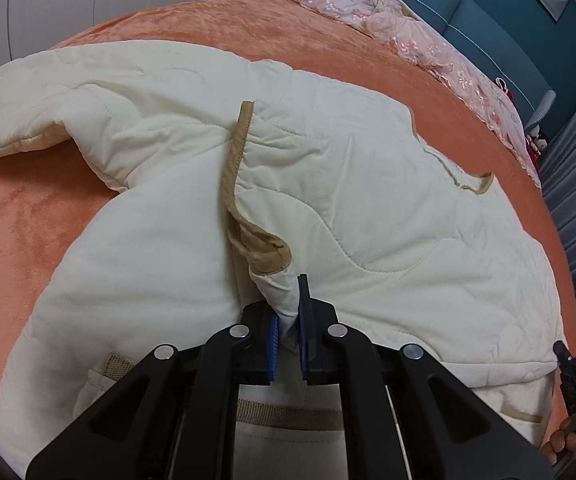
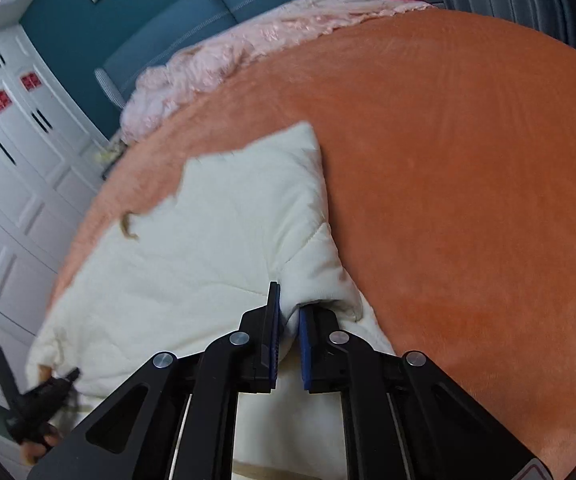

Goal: Fold large clothes

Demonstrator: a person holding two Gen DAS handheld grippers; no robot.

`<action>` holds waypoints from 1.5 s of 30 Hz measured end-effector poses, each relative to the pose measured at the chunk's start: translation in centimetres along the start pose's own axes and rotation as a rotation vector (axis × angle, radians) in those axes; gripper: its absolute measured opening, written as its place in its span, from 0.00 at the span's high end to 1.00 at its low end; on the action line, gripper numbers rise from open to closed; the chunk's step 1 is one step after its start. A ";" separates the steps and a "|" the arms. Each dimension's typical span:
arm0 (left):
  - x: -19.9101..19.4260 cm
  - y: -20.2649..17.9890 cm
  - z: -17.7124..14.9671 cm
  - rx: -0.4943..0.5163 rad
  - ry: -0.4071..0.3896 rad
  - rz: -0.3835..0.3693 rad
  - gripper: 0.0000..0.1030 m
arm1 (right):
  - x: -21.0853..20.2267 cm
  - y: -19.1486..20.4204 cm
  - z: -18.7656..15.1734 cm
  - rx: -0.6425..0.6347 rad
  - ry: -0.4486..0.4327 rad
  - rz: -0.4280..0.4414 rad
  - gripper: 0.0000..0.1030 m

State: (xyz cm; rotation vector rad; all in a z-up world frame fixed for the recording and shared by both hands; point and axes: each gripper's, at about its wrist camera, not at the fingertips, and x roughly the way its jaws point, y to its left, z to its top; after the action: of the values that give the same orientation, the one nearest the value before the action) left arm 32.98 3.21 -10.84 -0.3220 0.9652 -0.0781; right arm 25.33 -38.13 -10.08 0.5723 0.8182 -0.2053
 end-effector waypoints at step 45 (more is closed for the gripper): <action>-3.3 4.8 -0.6 -0.163 -0.104 -0.284 0.57 | 3.7 19.5 -11.4 -0.429 -0.042 -0.047 0.77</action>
State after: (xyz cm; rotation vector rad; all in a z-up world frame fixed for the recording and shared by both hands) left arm 30.27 8.33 -9.97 -0.6069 0.8192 -0.2403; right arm 28.18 -15.40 -11.20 0.1453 0.8060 -0.0795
